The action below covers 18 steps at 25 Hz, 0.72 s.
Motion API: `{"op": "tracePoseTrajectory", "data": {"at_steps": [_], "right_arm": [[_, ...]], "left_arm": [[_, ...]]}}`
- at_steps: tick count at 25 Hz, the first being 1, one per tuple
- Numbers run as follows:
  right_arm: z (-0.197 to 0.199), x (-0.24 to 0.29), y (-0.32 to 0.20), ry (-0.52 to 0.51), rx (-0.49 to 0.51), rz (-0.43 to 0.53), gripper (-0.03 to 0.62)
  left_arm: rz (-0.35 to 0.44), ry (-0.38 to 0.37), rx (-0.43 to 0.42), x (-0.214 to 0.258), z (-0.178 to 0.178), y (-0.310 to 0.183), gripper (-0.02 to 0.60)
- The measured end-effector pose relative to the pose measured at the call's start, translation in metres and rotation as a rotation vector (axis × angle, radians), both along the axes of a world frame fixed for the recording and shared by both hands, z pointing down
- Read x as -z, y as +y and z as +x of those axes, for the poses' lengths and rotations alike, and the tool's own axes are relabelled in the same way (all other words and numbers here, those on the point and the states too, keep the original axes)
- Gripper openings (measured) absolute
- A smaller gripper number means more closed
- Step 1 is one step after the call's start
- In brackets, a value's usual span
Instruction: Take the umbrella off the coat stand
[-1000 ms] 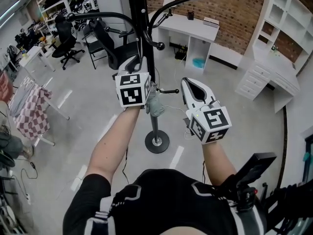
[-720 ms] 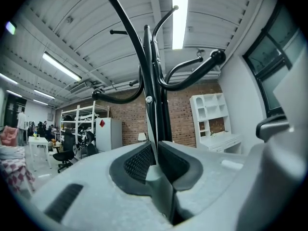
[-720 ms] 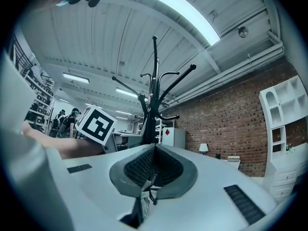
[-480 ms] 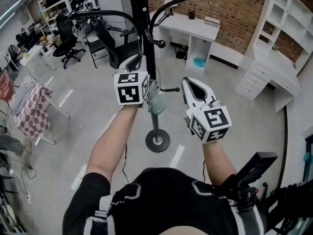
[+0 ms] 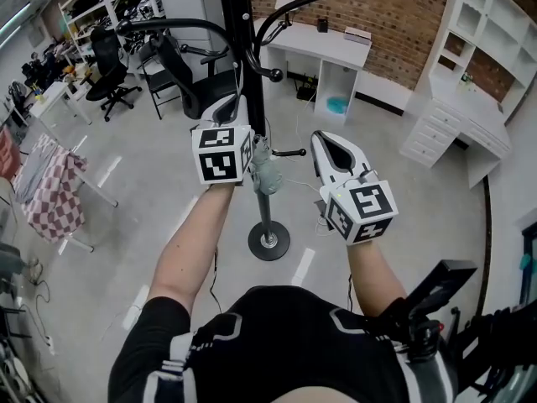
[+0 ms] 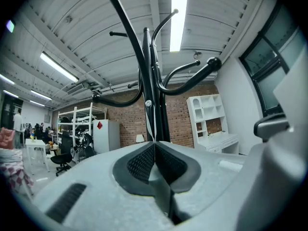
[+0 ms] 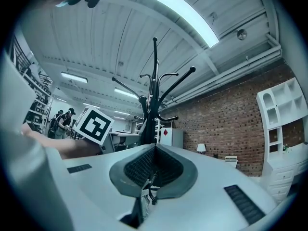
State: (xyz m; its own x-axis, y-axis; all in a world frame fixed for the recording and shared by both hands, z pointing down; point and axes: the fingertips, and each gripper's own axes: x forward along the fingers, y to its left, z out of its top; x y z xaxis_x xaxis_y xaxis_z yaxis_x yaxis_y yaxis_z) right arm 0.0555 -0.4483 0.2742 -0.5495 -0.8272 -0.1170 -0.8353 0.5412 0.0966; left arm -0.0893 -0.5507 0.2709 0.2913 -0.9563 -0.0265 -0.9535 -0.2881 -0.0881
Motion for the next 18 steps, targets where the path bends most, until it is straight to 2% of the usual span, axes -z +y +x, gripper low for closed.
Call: {"op": "tracePoseTrajectory", "data": {"at_steps": [7, 12, 18], "right_arm": [[-0.005, 0.001, 0.005, -0.001, 0.000, 0.005, 0.000], [0.000, -0.003, 0.005, -0.026, -0.023, -0.020, 0.000], [-0.002, -0.002, 0.007, -0.018, -0.034, -0.025, 0.000]], "left_arm": [[0.004, 0.030, -0.025, 0.003, -0.003, 0.003, 0.014], [0.024, 0.011, -0.014, 0.004, -0.002, 0.005, 0.014], [0.020, 0.053, -0.024, 0.015, -0.005, 0.008, 0.014]]}}
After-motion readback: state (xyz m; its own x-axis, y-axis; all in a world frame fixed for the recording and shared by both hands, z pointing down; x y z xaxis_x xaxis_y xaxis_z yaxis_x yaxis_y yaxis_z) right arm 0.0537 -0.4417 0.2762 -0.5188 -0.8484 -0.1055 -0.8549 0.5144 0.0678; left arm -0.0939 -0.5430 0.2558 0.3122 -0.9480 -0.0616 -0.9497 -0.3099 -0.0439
